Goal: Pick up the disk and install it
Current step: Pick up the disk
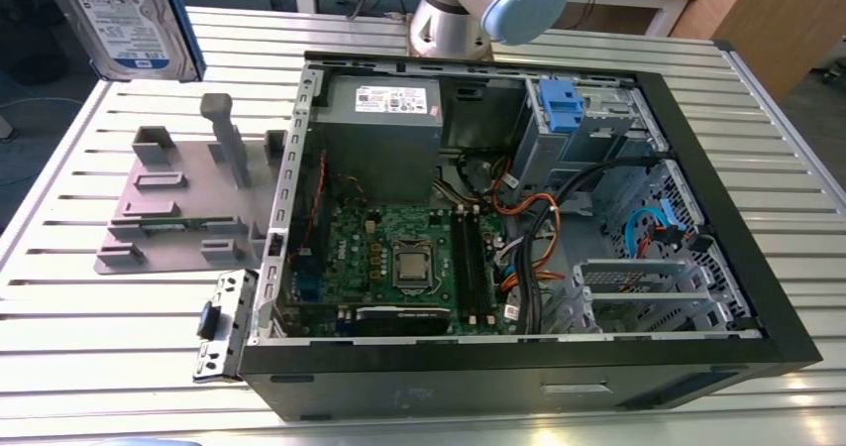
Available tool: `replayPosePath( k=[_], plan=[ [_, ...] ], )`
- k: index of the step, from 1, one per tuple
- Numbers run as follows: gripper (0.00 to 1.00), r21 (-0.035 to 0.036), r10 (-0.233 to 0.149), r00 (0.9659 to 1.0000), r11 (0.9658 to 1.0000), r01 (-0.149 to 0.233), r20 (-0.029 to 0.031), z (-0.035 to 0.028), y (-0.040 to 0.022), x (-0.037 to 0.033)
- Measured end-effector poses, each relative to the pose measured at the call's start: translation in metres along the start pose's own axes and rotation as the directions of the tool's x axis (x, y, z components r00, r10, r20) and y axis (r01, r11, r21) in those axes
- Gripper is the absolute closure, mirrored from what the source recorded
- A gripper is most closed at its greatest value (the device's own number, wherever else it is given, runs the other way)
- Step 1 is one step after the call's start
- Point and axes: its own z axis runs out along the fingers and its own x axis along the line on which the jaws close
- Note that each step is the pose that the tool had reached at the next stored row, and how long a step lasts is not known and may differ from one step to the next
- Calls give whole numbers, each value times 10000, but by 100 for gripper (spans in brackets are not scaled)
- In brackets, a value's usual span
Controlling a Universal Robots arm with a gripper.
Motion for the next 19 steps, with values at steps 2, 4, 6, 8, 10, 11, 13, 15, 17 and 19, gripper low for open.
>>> replayPosePath(
  k=[2, 4, 6, 8, 10, 11, 13, 15, 17, 19],
  plan=[
    [63, -1, 0, 10000, 10000, 0, 0, -4, 0, 0],
    [63, 0, 0, 10000, 10000, 0, 0, -6, 0, 0],
    [63, -1, 0, 10000, 10000, 0, 0, -10, 0, 0],
    [63, 0, 0, 10000, 10000, 0, 1, -24, 1, -1],
    [63, 0, -1, 10000, 10000, 1, 0, -35, 1, -1],
    [63, 0, 0, 10000, 10000, 0, 0, -36, 2, -1],
    [63, -1, 0, 10000, 10000, 0, 0, -40, 2, -1],
    [63, -1, 0, 10000, 10000, 0, 0, -61, 3, -2],
    [63, -1, 0, 10000, 10000, 0, 0, -64, 3, -2],
    [63, -1, 0, 10000, 10000, 0, -1, -70, 3, -2]
  ],
)
